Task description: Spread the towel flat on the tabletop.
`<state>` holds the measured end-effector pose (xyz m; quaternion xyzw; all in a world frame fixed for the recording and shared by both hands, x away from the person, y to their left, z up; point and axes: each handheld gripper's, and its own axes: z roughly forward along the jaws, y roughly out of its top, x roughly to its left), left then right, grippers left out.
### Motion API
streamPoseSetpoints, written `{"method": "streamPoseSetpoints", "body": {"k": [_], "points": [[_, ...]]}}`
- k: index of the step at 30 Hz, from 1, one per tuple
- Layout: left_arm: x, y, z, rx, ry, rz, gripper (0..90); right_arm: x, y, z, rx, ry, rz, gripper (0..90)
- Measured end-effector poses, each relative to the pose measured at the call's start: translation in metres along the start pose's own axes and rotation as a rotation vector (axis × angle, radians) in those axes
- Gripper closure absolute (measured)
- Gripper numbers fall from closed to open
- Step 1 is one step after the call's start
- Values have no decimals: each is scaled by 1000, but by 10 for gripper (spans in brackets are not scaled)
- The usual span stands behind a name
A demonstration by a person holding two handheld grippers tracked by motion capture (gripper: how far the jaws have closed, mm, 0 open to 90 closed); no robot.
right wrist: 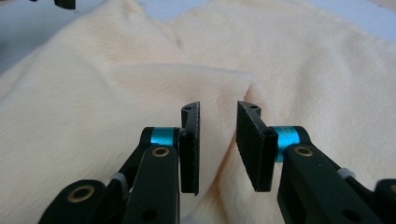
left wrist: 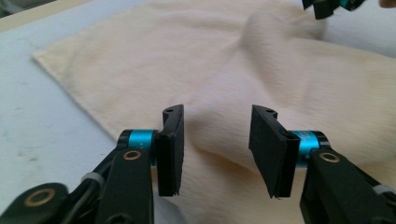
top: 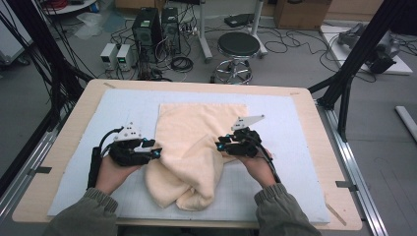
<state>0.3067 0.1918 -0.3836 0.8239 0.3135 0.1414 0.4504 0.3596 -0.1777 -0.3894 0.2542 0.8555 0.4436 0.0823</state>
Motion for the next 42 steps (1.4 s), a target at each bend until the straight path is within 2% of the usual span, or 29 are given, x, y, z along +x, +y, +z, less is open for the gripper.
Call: {"method": "streamPoseSetpoints", "body": {"k": [2,4,6,9,12,13,15,16,18,20,22,26,28,29,30,32,34,35,37,38,39,42], "points": [[-8,-7,3,13,-37,14,527,5,-9,-8,11,-3,-10,692],[-16,-15,9,32,-71,23,502,11,-20,-11,19,16,-18,663],[-22,-21,18,73,-100,41,500,17,-29,-9,32,22,-40,630],[-29,-25,26,124,-157,72,485,23,-38,4,59,46,-56,589],[-36,-27,27,145,-210,102,488,27,-40,18,85,61,-67,587],[-39,-30,30,157,-216,111,488,27,-41,22,89,62,-72,597],[-41,-37,38,196,-201,127,492,24,-41,26,84,68,-61,670],[-43,-39,39,171,-183,140,520,23,-41,27,90,58,-64,748],[-42,-38,39,175,-162,142,640,24,-43,29,118,50,-86,876],[-41,-37,39,179,-158,146,739,25,-42,27,130,50,-94,888],[-42,-35,36,182,-156,152,778,25,-42,23,142,53,-105,893],[-32,-31,20,135,-177,122,796,23,-43,-1,107,30,-100,896],[-24,-29,10,93,-187,91,801,19,-45,-15,75,13,-87,900],[-21,-27,7,86,-173,86,802,17,-45,-22,61,6,-78,900],[-17,-26,4,81,-168,87,802,15,-45,-27,62,-28,-83,900],[-8,-21,6,58,-163,50,802,9,-43,-35,48,-48,-66,900],[0,-14,14,65,-147,26,799,1,-40,-38,14,-60,-32,900],[5,-8,22,74,-133,20,797,0,-38,-37,3,-50,-23,900],[12,0,33,70,-109,7,794,6,-30,-29,-16,-2,-55,894],[17,6,40,74,-99,-21,792,11,-28,-25,-17,21,-65,856],[22,9,45,81,-90,-32,788,17,-25,-18,-20,59,-88,792],[28,11,47,80,-93,-63,735,31,-21,-2,1,114,-119,690]]}}
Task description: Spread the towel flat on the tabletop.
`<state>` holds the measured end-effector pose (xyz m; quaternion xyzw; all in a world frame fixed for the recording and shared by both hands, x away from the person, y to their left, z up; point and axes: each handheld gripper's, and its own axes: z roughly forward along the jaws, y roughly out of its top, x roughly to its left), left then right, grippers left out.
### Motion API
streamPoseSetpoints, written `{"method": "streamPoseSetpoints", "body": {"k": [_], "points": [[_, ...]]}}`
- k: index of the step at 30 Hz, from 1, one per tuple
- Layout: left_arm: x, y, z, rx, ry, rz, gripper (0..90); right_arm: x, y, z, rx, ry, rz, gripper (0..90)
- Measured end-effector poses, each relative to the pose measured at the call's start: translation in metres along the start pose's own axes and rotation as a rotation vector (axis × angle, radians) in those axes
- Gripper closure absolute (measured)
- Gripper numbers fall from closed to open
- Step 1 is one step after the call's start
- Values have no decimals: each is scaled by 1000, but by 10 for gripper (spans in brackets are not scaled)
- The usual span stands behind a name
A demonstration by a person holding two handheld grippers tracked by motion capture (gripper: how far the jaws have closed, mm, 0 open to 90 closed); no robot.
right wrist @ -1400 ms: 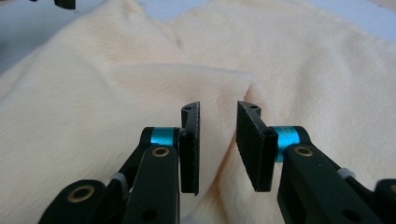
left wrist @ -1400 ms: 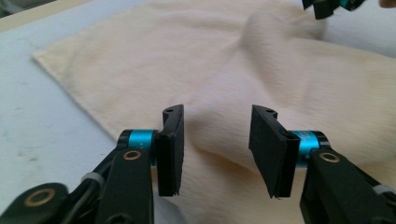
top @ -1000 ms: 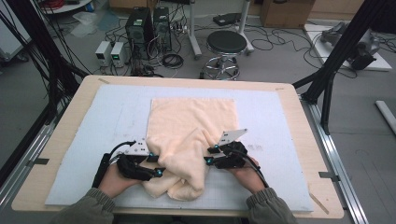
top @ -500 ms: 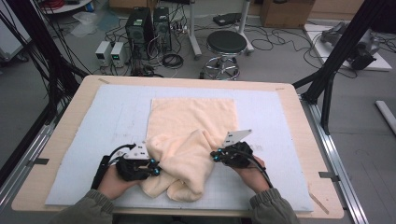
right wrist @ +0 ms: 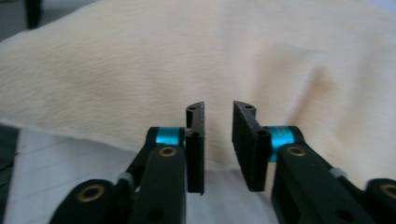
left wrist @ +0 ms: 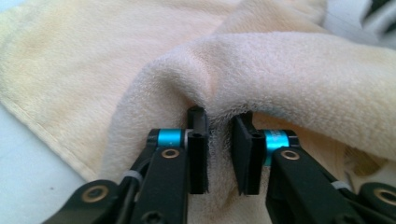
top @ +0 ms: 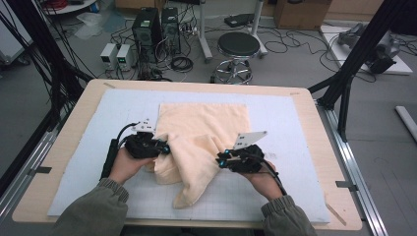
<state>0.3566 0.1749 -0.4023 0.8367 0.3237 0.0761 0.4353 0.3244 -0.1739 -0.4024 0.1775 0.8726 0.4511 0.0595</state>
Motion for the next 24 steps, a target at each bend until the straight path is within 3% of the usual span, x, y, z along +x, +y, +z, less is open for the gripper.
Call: {"method": "streamPoseSetpoints", "body": {"k": [3,4,7,10,12,14,16,18,21,22,24], "points": [[-4,-5,-13,25,9,28,627,12,1,11,8,46,-16,606],[-6,-7,-20,27,19,53,604,16,1,12,6,52,-18,581],[-11,-13,-41,10,45,76,544,25,3,13,-1,57,-23,548],[-17,-18,-61,-37,40,77,515,29,3,16,6,60,-27,516],[-28,-24,-66,-45,-9,96,514,31,2,20,21,61,-24,511],[-39,-28,-61,-26,-44,118,513,31,-1,27,40,50,-31,516],[-50,-34,-45,15,-85,153,512,30,-3,33,69,30,-31,548],[-53,-40,-24,64,-116,141,507,30,-6,42,91,14,-37,596],[-54,-48,1,144,-121,135,526,30,-6,48,95,-2,-34,668],[-55,-49,2,122,-107,149,569,29,-6,49,96,-3,-42,704],[-55,-48,0,122,-92,161,680,28,-6,48,90,0,-43,767]]}}
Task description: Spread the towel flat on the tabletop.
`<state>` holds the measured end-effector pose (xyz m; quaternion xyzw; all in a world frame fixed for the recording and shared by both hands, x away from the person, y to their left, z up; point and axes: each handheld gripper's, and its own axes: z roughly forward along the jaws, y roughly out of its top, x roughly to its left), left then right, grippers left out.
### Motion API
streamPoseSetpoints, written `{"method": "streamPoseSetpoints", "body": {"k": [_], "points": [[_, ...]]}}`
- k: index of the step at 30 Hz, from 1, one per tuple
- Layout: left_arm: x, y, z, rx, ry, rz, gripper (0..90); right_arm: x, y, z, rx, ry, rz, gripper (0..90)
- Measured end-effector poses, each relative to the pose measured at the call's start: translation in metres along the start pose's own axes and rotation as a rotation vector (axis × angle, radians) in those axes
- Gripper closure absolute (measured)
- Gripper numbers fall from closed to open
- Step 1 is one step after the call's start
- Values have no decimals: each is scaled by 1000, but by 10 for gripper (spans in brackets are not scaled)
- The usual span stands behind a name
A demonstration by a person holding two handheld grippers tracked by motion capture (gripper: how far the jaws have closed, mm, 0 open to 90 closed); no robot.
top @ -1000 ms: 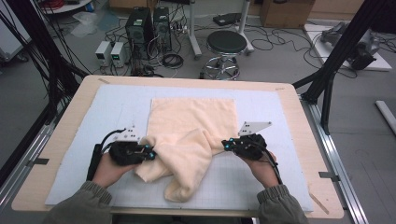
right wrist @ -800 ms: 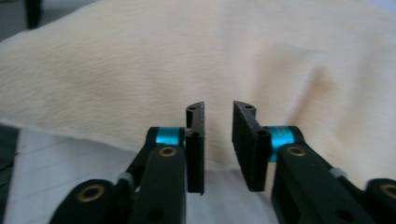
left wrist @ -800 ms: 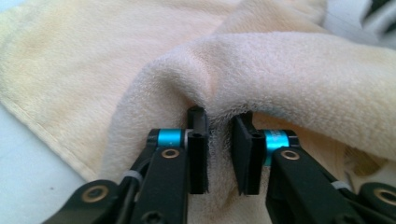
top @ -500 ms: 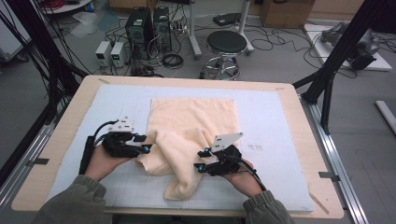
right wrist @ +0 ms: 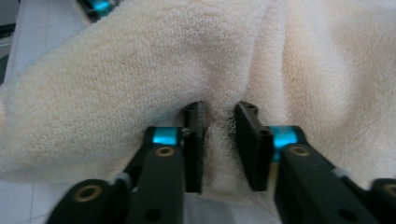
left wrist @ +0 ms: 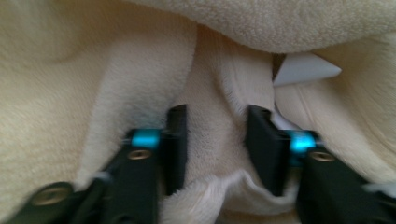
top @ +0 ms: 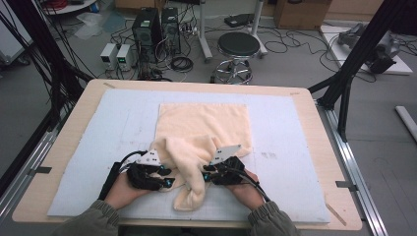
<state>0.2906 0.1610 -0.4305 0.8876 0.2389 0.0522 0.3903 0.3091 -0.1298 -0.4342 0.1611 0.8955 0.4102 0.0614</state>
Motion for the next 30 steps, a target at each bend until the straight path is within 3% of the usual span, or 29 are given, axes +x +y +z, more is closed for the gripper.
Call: {"method": "streamPoseSetpoints", "body": {"k": [2,4,9,16,19,26,30], "points": [[0,0,-6,-12,14,8,794,-3,-1,-3,-8,19,6,801],[0,0,-13,-36,20,3,830,-4,0,-9,-6,19,11,814],[0,3,-30,-79,43,18,848,-6,-4,-34,-46,-13,18,819],[-9,16,-60,-155,48,50,849,-12,-18,-89,-117,-67,69,822],[-9,22,-75,-184,57,60,850,-10,-15,-109,-145,-77,53,822],[5,30,-104,-260,81,28,851,-6,-5,-137,-155,-124,23,822],[23,29,-96,-239,111,-15,852,-19,-1,-133,-128,-145,27,824]]}}
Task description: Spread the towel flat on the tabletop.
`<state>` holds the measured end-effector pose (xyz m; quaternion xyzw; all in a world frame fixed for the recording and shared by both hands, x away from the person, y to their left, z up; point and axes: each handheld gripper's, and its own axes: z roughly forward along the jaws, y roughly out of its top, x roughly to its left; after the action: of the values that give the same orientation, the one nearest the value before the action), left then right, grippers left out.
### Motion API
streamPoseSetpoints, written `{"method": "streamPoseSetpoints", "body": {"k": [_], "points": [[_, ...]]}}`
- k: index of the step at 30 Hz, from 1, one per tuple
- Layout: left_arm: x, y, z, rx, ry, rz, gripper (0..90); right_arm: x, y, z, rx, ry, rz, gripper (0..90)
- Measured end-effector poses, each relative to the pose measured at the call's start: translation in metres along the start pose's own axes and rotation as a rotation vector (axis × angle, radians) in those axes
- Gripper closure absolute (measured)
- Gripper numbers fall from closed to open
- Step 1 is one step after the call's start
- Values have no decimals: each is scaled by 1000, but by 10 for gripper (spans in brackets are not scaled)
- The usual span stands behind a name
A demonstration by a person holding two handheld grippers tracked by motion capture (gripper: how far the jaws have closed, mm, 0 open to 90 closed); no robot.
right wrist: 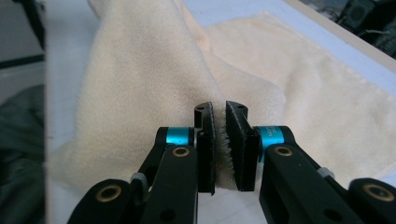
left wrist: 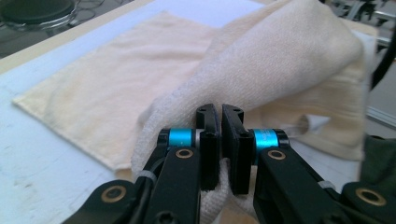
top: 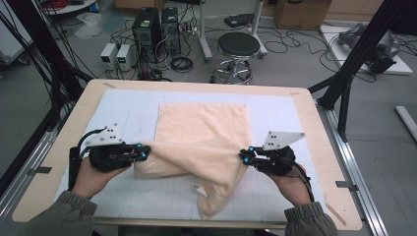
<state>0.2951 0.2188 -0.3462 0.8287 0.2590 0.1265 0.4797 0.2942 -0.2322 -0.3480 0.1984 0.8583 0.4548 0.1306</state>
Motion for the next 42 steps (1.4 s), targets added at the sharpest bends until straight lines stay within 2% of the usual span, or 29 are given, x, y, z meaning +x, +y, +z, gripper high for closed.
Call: {"method": "streamPoseSetpoints", "body": {"k": [1,3,4,5,6,7,9,12,14,17,18,20,23,25,27,29,30,32,34,35,36,37,38,40,42], "points": [[6,-2,7,10,11,-16,852,-6,1,8,22,-19,-7,824],[18,-5,23,49,58,-28,853,-20,1,24,70,-52,7,825],[25,-6,33,59,82,-48,854,-29,0,33,95,-72,13,825],[32,-7,39,71,97,-62,854,-39,-2,42,114,-87,32,825],[41,-10,50,80,114,-103,853,-46,-4,49,126,-96,47,824],[48,-12,58,87,122,-126,852,-58,-8,59,148,-107,81,820],[56,-15,68,104,129,-164,837,-72,-13,69,153,-120,127,790],[60,-16,67,101,136,-167,752,-77,-16,70,137,-123,139,715],[58,-15,58,81,134,-164,658,-73,-15,63,123,-113,135,682],[50,-13,43,52,115,-135,598,-60,-11,47,59,-80,115,656],[44,-14,38,47,96,-119,588,-55,-10,43,46,-68,102,641],[33,-19,33,71,74,-88,562,-40,-12,35,33,-49,78,622],[17,-30,34,80,30,-53,554,-21,-19,33,16,16,62,568],[8,-38,39,84,-12,-37,537,-8,-26,39,36,52,39,527],[1,-47,50,129,-42,-20,529,1,-33,51,82,75,13,501],[-2,-54,62,179,-67,-4,508,5,-42,63,134,84,8,499],[-5,-58,69,212,-67,4,495,5,-45,68,142,87,8,501],[-8,-60,74,217,-57,46,479,5,-53,79,186,96,13,563],[-8,-60,73,219,-55,38,532,4,-56,83,178,98,10,639],[-5,-61,74,225,-81,29,631,4,-56,82,178,106,19,709],[-6,-61,74,225,-56,37,704,3,-56,82,175,115,13,769],[-7,-60,73,227,-55,46,795,2,-56,82,176,121,14,810],[-9,-59,73,233,-49,51,844,3,-56,82,177,131,17,840],[-13,-57,68,224,-49,53,863,5,-55,80,185,135,-1,855],[-20,-53,56,198,-58,60,867,7,-54,73,178,146,6,858]]}}
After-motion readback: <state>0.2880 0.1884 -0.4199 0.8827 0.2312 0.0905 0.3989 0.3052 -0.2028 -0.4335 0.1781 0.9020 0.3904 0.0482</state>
